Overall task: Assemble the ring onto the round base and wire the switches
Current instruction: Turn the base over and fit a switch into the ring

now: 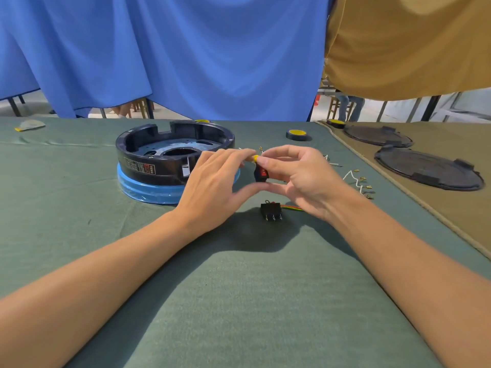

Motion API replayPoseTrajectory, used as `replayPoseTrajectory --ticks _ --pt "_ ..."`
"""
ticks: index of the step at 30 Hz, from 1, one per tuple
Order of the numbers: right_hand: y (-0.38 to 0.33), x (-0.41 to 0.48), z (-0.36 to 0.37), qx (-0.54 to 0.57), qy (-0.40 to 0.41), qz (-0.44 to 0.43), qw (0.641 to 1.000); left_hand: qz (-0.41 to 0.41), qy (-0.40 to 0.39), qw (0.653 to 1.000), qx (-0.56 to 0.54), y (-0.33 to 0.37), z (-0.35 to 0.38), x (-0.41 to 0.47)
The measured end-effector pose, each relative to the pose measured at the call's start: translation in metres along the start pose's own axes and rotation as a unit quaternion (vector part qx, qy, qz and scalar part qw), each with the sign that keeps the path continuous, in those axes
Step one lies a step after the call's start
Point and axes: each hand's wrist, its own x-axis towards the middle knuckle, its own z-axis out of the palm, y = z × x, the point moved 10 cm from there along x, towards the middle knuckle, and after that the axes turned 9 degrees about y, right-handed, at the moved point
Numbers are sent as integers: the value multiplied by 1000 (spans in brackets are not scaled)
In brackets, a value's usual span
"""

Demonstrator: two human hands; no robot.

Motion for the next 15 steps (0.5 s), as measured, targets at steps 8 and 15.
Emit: replayPoseTrajectory --ticks 8,15 --pt "-4 -2 4 -33 18 -38 999 -75 48 995 -51 -20 -6 -1" --pt "-15 -9 8 -187 71 -143 969 -51 77 996 -20 -20 -14 0"
